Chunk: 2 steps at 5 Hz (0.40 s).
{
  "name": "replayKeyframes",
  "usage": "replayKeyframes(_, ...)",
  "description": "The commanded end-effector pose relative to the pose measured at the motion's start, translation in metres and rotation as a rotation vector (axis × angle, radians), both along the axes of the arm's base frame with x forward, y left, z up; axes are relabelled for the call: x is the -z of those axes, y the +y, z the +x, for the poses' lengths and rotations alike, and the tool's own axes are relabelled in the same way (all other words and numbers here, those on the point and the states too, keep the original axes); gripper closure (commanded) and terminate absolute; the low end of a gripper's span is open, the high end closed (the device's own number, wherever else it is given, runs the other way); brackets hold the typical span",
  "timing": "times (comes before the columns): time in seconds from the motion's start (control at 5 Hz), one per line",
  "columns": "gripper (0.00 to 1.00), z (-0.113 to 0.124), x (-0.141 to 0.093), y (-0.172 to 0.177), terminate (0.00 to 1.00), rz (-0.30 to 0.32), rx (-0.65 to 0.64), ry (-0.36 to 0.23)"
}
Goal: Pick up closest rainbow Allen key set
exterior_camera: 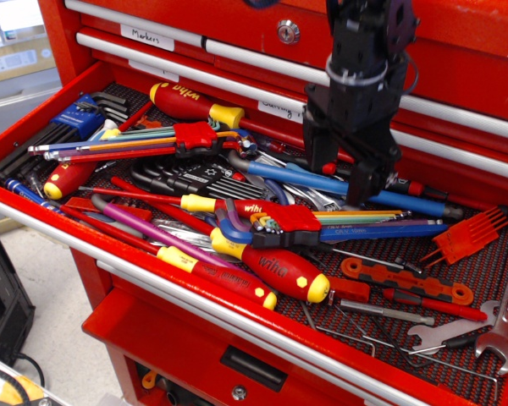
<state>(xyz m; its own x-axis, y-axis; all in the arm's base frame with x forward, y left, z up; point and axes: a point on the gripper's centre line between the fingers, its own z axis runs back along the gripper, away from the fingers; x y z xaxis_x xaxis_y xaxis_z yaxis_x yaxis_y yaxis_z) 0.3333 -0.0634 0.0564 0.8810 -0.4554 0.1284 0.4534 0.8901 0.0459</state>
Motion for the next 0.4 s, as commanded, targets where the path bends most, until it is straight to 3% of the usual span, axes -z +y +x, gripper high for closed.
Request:
replayKeyframes(0.0, 0.0, 0.0109, 0.0123, -0.0016, 0.0, 0.041, 0.047, -0.048)
replayKeyframes(0.2, 0.0, 0.0108, 0.021, -0.0009, 0.0, 0.037, 0.066, -0.043)
